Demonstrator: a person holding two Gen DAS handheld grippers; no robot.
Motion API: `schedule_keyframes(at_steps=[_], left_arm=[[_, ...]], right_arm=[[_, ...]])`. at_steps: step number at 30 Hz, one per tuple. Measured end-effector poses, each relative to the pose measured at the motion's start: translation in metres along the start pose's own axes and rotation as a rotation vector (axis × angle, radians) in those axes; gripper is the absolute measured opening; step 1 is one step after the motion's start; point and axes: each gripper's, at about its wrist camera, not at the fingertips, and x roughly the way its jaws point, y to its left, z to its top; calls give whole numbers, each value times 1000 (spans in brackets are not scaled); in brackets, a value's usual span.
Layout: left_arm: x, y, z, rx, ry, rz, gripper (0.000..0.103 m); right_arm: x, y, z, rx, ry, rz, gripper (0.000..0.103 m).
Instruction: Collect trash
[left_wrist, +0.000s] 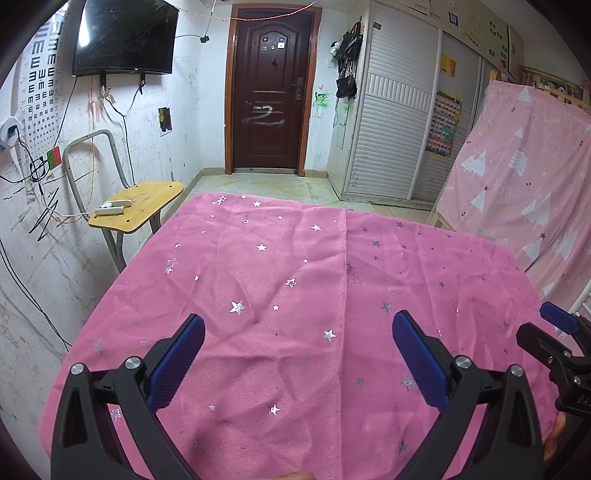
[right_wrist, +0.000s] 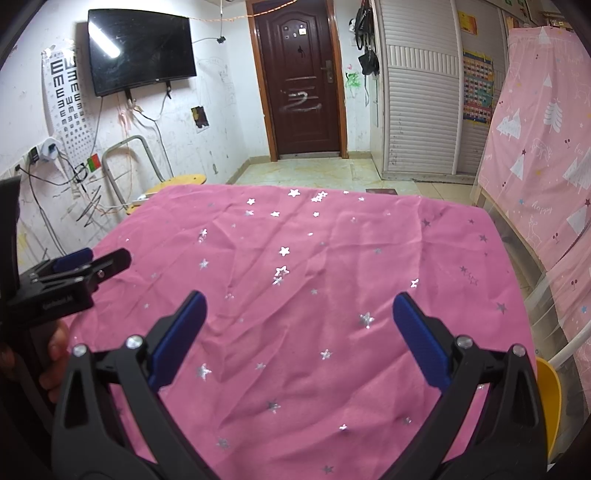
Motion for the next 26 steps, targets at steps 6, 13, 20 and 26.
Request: schedule_keyframes(at_steps=[6,13,20,26], left_arm=[[0,0,0,1,0,2,94],[0,0,0,-4,-4,5,94],[0,0,0,1,-4,6,94],[0,1,0,-2,-3,6,94]], right_arm=[[0,0,0,1,1,0,97],[1,0,-1,-1,2,2,97],[1,0,0,-2,2,1,97],[1,-1,-1,-1,4,1,97]])
